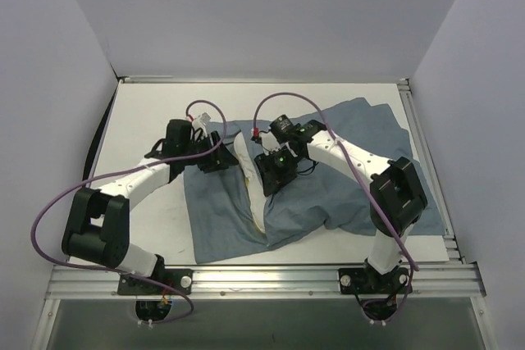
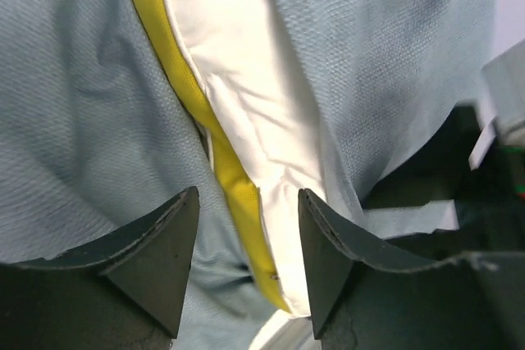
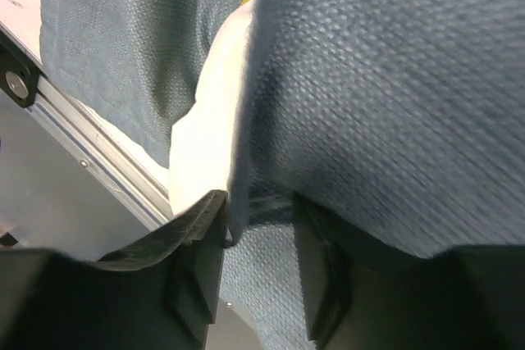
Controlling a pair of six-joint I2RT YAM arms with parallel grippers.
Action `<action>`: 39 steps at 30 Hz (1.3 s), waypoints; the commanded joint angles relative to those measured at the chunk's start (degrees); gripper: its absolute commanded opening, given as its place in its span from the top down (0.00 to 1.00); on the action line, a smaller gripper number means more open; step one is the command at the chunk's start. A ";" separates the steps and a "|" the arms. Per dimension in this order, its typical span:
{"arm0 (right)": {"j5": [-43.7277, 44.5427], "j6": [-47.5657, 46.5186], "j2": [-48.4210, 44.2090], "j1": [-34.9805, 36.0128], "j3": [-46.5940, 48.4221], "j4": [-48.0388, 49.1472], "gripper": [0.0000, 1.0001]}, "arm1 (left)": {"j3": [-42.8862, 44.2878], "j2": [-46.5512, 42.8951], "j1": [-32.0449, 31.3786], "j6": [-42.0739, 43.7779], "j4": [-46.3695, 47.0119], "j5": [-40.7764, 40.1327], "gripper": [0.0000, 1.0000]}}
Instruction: Put the pillow into the pillowcase
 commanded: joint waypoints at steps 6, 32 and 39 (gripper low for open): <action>9.64 1.31 -1.52 0.50 12.98 -3.89 0.32 | 8.28 3.46 -2.58 13.51 -13.28 -11.79 0.43; 10.82 4.66 13.43 -5.04 8.79 -6.97 0.84 | 18.72 1.90 3.66 15.46 -9.25 11.90 1.00; 8.24 2.72 15.27 -2.40 10.96 -6.00 0.86 | 23.75 -1.00 -1.25 10.79 -4.58 18.08 1.00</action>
